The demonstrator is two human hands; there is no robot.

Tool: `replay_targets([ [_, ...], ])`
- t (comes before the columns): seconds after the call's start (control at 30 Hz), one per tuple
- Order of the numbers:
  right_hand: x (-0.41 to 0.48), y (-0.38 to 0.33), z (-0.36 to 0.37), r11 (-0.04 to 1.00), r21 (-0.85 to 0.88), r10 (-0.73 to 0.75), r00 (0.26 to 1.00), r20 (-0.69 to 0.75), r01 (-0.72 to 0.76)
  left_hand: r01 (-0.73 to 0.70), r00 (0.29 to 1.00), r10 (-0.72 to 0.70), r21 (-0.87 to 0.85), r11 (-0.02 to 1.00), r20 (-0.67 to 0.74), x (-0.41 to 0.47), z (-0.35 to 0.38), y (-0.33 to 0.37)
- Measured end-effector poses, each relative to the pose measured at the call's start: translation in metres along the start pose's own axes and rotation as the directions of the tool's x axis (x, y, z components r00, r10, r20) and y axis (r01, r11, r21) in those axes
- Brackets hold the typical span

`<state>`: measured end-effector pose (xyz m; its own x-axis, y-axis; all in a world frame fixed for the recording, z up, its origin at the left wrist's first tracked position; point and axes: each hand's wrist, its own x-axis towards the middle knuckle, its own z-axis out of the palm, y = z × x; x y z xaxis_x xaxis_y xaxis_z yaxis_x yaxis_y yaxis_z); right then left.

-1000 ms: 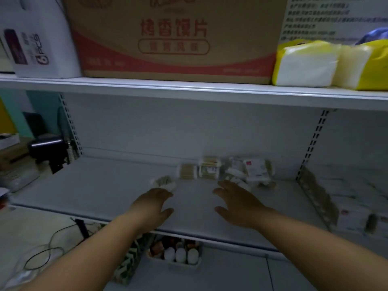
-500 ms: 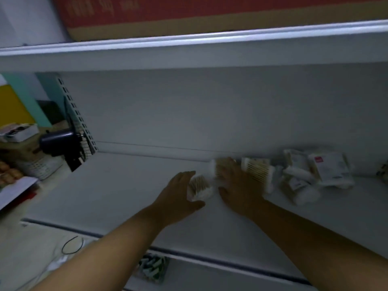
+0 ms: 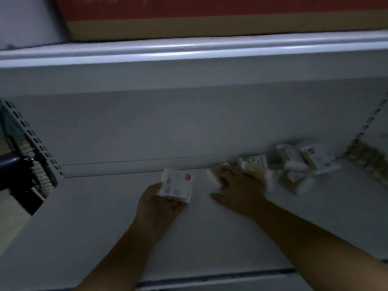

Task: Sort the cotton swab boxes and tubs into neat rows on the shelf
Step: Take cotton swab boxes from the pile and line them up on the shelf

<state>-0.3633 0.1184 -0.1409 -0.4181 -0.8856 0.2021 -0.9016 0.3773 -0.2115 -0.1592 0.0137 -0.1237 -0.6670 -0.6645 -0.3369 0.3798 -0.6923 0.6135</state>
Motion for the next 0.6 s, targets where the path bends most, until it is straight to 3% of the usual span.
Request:
replay_targets([
  [0.1,-0.003,-0.026,0.004,0.995,0.045,0.092,0.996,-0.018,-0.091,0.100,0.992,-0.085,-0.171,0.980,0.092,-0.002,-0.008,0.009],
  [0.23,-0.016,-0.062,0.016,0.962,0.145,0.242,0.968,-0.071,-0.230,0.128,0.978,-0.104,-0.127,0.984,0.179,-0.003,-0.007,0.010],
  [0.33,-0.026,-0.073,0.010,0.959,0.105,0.273,0.959,-0.079,-0.265,0.117,0.976,-0.110,-0.028,0.993,0.190,-0.005,-0.006,0.011],
  [0.4,-0.041,-0.076,0.001,0.934,0.231,0.306,0.944,-0.120,-0.273,0.107,0.976,-0.105,0.003,0.994,0.191,-0.005,-0.008,0.010],
  [0.43,-0.049,-0.077,-0.004,0.872,0.385,0.380,0.914,-0.141,-0.304,0.104,0.973,-0.103,0.008,0.995,0.204,-0.005,-0.009,0.010],
  [0.47,-0.056,-0.078,-0.008,0.720,0.603,0.504,0.856,-0.115,-0.343,0.101,0.971,-0.101,0.010,0.995,0.215,-0.005,-0.011,0.009],
  [0.53,-0.070,-0.078,-0.019,0.152,0.938,0.703,0.701,0.119,-0.311,0.094,0.972,-0.096,0.020,0.995,0.213,-0.006,-0.012,0.008],
  [0.57,-0.078,-0.075,-0.026,-0.086,0.962,0.720,0.652,0.239,-0.257,0.091,0.974,-0.095,0.029,0.995,0.205,-0.007,-0.010,0.007],
  [0.6,-0.087,-0.070,-0.032,-0.245,0.946,0.696,0.640,0.325,-0.214,0.086,0.976,-0.094,0.048,0.995,0.197,-0.009,-0.006,0.006],
])
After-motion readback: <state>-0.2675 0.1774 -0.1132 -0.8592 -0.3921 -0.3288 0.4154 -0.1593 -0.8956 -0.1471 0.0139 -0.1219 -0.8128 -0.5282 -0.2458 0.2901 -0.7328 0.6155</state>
